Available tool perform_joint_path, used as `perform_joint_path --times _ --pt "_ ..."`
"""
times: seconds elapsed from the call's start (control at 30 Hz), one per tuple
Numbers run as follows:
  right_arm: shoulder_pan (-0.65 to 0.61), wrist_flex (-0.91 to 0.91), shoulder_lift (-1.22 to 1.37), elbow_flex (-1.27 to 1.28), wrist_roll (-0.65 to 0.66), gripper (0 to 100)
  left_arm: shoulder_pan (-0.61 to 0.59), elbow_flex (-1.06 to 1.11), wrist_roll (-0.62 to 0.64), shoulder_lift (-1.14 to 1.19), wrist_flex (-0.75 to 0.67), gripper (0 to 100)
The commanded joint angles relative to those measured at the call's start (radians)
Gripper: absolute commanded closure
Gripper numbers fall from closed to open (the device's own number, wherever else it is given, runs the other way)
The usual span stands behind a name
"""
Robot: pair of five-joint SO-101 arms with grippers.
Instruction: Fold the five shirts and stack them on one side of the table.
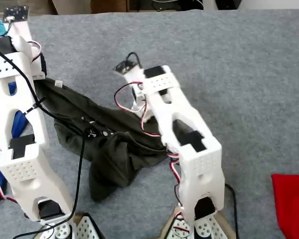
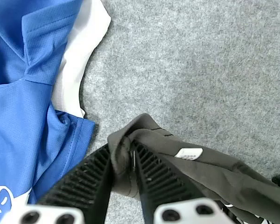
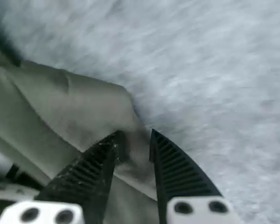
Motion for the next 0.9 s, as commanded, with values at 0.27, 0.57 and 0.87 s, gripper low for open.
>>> perform_joint_path --times 0.27,0.57,0.87 --pt "-0.021 0.115 -0.004 -0.031 0.089 88.9 -0.002 0.009 -0.011 -0.013 -0.003 98" --pt "-0.013 0.078 0.056 0.01 0.114 98.8 -0.002 0.006 -0.011 -0.013 -0.003 98" --pt "0.087 0.238 0.054 -0.38 0.107 99.3 -0.002 0.003 -0.011 -0.013 -0.003 98"
